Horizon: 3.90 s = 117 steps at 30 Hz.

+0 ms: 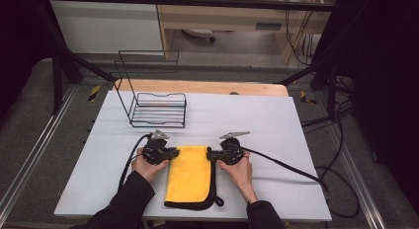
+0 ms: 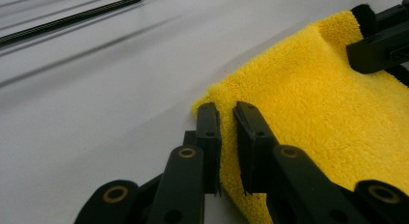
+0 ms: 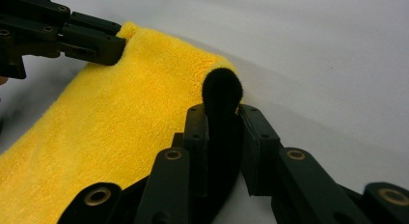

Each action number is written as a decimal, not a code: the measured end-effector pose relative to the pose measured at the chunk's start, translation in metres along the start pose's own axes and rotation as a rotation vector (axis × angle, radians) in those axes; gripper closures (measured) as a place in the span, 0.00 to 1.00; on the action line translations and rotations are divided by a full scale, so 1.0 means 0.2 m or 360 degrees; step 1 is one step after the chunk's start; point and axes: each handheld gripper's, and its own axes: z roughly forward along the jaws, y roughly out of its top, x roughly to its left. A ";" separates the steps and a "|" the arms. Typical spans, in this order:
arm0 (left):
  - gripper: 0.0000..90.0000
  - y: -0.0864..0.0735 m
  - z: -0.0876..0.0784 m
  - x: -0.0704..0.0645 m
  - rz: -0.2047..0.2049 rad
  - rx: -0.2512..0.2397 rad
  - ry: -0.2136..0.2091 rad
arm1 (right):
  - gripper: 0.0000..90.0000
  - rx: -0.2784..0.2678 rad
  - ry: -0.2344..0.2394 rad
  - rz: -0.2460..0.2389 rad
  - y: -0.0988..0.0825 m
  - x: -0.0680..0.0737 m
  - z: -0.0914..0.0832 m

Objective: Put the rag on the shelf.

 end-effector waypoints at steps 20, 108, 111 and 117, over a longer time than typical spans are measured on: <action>0.94 0.02 -0.11 -0.04 0.0043 -0.0162 -0.0009 | 0.87 -0.0114 0.0048 -0.0044 0.02 0.03 -0.10; 0.94 0.31 -0.88 -0.03 0.0154 -0.1079 0.0161 | 0.87 -0.0921 -0.0040 -0.0595 0.50 0.58 -0.52; 0.94 0.32 -0.90 -0.01 0.0138 -0.1101 0.0169 | 0.87 -0.0936 -0.0042 -0.0611 0.53 0.60 -0.51; 0.94 0.34 -0.93 0.03 0.0131 -0.1134 0.0190 | 0.87 -0.0958 -0.0035 -0.0611 0.57 0.62 -0.50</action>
